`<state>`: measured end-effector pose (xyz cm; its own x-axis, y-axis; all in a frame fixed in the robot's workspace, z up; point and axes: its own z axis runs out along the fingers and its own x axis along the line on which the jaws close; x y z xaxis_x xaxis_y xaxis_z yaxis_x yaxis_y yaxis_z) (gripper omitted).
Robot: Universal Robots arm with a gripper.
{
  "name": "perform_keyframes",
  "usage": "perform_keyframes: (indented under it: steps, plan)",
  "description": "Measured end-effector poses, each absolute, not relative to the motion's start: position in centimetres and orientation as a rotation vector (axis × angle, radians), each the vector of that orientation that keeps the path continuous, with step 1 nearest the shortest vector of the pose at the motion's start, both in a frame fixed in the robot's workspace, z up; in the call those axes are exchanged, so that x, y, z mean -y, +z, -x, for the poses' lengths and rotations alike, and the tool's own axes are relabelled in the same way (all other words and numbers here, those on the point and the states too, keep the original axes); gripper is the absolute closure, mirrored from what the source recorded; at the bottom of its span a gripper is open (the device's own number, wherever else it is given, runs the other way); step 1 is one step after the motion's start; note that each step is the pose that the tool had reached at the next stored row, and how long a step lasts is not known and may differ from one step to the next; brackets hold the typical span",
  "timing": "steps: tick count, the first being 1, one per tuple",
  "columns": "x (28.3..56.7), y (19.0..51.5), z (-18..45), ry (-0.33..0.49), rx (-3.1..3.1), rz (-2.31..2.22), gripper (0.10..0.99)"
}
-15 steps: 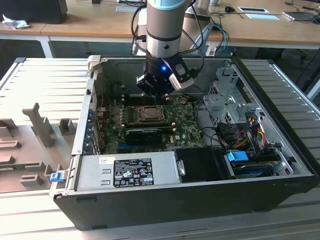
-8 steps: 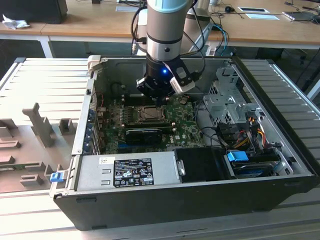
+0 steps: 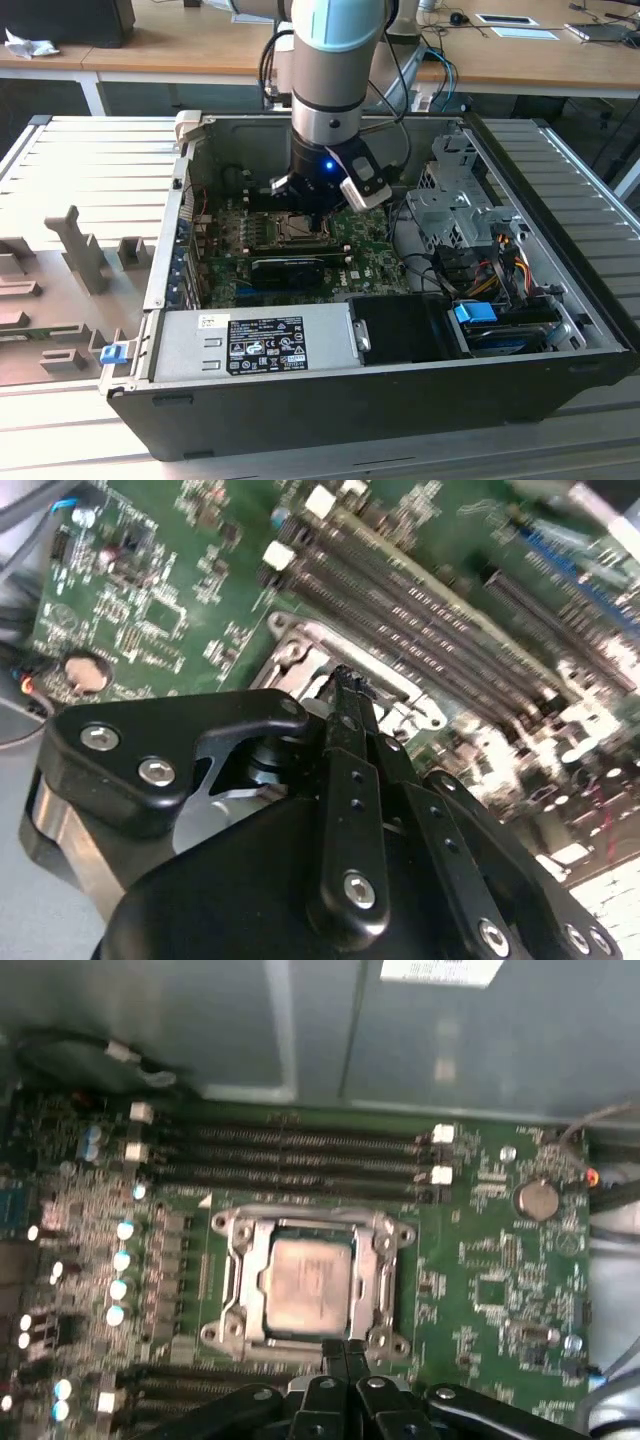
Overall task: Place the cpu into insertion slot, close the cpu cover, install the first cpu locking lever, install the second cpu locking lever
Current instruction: 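Install the second cpu locking lever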
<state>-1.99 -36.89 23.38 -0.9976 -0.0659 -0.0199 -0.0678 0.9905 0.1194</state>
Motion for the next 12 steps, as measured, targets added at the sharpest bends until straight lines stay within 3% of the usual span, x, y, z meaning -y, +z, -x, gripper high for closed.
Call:
perform_keyframes:
  steps: [12]
  plan:
    - [37.9, 21.9, 5.7, 0.203, -3.117, 0.125, 0.980]
